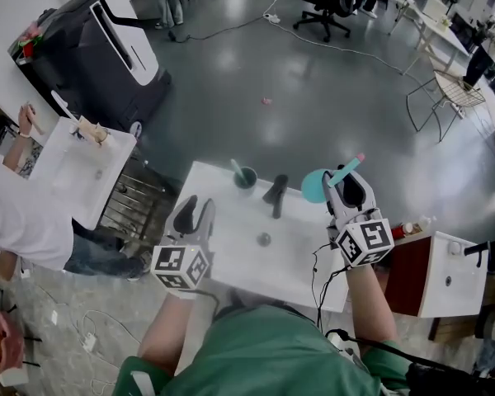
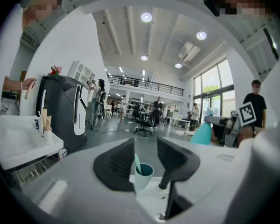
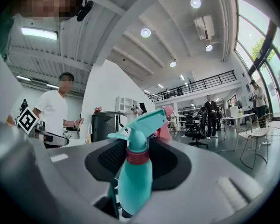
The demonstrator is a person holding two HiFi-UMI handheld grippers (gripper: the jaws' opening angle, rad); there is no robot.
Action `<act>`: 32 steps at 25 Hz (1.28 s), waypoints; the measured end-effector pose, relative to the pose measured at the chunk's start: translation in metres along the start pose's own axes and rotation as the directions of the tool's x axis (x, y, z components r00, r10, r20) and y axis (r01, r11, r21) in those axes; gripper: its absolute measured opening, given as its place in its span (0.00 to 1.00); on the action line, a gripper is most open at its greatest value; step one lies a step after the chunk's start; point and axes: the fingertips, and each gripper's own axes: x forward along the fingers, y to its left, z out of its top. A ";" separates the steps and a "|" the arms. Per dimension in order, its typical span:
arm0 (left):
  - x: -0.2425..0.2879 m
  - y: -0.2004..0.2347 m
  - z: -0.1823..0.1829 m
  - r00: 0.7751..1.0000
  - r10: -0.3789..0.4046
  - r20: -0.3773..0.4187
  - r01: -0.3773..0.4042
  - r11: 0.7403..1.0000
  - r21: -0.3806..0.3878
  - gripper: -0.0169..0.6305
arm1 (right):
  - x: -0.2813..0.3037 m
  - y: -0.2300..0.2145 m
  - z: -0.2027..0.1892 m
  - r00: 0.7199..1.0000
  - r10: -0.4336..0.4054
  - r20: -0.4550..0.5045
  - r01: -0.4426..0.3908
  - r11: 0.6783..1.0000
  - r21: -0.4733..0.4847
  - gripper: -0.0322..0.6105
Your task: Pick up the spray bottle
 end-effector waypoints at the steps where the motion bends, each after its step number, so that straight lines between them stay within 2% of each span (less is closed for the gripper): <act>1: -0.001 0.000 0.001 1.000 0.000 0.002 0.000 1.000 0.001 0.26 | 0.000 0.001 0.002 1.000 0.002 0.002 -0.002 1.000 -0.002 0.28; 22: -0.018 0.008 0.007 0.999 0.038 0.021 -0.038 0.999 -0.011 0.26 | 0.006 0.018 0.009 0.998 0.058 0.016 -0.057 0.998 -0.024 0.28; 32: -0.026 0.007 0.005 0.999 0.048 0.020 -0.047 0.999 -0.011 0.26 | 0.001 0.022 0.008 0.998 0.059 0.010 -0.059 0.998 -0.016 0.28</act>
